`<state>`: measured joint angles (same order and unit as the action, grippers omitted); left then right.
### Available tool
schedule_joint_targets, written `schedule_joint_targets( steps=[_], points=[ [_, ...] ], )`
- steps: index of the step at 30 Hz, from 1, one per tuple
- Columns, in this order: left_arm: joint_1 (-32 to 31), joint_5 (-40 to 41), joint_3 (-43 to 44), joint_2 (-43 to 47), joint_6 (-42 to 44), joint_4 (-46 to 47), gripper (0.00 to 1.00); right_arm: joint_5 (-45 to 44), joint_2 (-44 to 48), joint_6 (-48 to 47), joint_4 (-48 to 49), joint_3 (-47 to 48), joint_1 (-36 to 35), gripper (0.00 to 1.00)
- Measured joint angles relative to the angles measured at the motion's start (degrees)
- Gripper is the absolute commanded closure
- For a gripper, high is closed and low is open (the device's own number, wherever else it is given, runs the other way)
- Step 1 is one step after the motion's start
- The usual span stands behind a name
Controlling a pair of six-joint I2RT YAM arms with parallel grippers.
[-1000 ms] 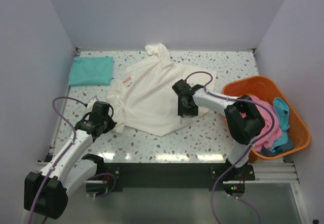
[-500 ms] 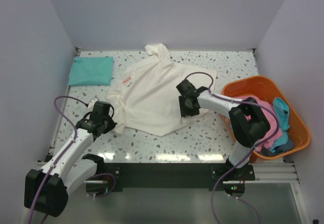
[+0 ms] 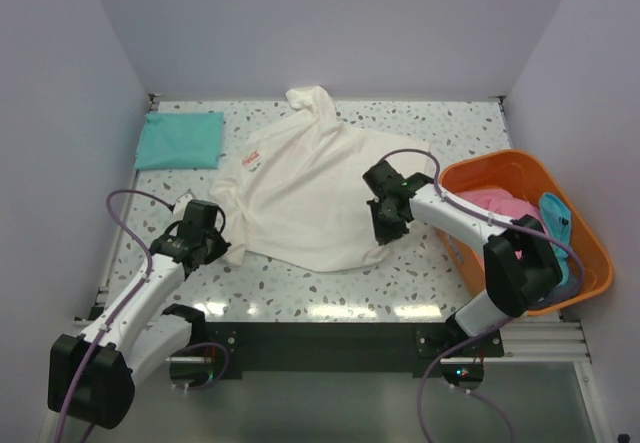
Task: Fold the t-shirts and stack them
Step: Flatten the tshirt out
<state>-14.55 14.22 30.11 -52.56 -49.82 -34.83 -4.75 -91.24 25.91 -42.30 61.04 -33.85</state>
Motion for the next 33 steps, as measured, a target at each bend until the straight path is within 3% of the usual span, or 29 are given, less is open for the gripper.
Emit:
schedule_joint_targets(
  steps=[5,8,11,12,13,15,19,27,33],
  points=[
    [0.0,0.1,0.0,0.0,0.6,0.0,1.00,2.0,3.7,2.0,-9.6,-1.2,0.0,0.99],
    [0.0,0.1,0.0,0.1,1.0,0.0,1.00,2.6,4.7,3.5,-12.6,-3.7,0.0,0.90],
    [0.0,0.2,0.0,0.3,1.3,0.0,1.00,2.6,4.0,5.1,-13.2,-4.5,0.0,0.58],
    [0.0,0.2,0.0,0.4,1.4,0.0,1.00,2.4,3.7,5.7,-13.1,-4.5,0.0,0.37],
    [0.0,0.3,0.0,0.5,1.4,0.0,1.00,2.0,3.6,6.5,-12.8,-4.5,0.0,0.29],
    [0.0,0.5,0.0,0.6,1.4,0.0,1.00,0.5,3.8,6.8,-12.0,-4.5,0.0,0.22],
    [0.0,0.5,0.0,0.7,1.4,0.0,1.00,-1.8,8.3,7.1,-9.4,-6.0,0.0,0.17],
    [0.0,-0.1,0.0,0.9,1.5,0.0,1.00,0.1,26.8,12.0,-7.7,-16.9,-0.6,0.15],
    [0.0,-0.5,0.0,1.0,1.7,0.3,1.00,-0.1,24.9,20.4,-6.9,-22.1,-10.8,0.19]
  ],
)
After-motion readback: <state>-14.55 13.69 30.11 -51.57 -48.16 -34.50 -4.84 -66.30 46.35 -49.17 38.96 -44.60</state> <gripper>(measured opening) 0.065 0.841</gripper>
